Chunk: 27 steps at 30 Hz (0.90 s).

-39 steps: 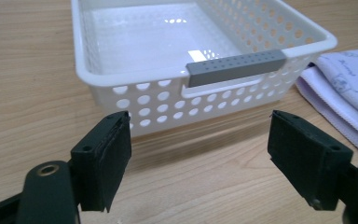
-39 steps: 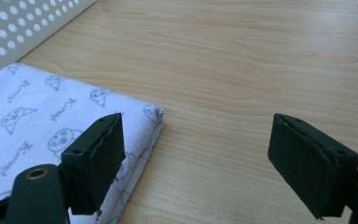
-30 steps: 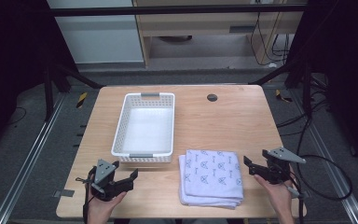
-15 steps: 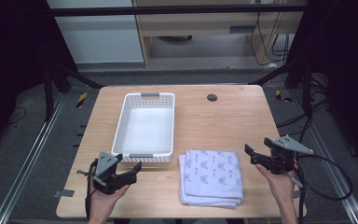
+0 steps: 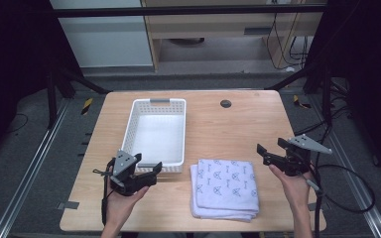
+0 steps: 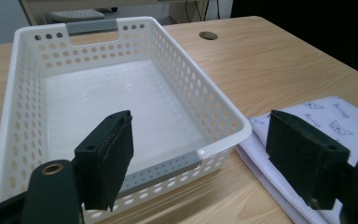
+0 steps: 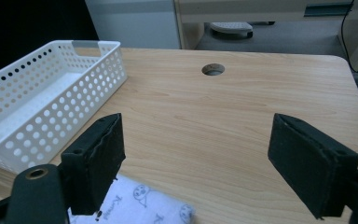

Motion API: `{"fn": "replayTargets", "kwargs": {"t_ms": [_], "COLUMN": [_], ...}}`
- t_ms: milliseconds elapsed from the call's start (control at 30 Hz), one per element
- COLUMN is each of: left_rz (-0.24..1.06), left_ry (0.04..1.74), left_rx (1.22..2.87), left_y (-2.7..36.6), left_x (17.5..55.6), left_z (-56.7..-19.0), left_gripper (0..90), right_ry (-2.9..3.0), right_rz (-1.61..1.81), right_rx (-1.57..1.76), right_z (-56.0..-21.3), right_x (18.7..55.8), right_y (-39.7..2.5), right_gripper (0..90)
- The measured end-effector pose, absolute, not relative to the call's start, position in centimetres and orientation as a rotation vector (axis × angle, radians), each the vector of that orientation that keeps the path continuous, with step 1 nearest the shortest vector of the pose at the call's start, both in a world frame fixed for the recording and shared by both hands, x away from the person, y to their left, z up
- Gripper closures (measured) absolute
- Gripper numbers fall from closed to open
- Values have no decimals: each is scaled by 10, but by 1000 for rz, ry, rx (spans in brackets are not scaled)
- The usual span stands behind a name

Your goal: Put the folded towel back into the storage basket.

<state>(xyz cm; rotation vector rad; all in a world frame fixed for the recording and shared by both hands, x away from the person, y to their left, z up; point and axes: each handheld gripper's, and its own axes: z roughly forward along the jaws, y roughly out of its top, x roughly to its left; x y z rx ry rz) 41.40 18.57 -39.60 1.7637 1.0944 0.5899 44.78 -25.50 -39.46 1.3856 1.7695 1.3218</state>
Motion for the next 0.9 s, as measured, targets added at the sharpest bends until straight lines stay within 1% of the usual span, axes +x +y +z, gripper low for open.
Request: {"fn": "replayTargets", "kwargs": {"t_ms": [567,767,900], "left_rz": [556,550,533], "left_ry": [1047,1050,1054], "left_rx": [1780,1788,1783], "left_y": [145,136,130], "left_x": [417,415,413], "left_z": [-397,-400,-404], "left_gripper": [239,256,273], "right_ry": [1784,1788,1775], "right_rz": [1381,1383,1400], "right_rx": [1373,1369,1389], "right_z": [-392,-397,-402], "right_x": [459,459,459], "right_y": [-231,-227,-227], "right_gripper": [204,222,256]}}
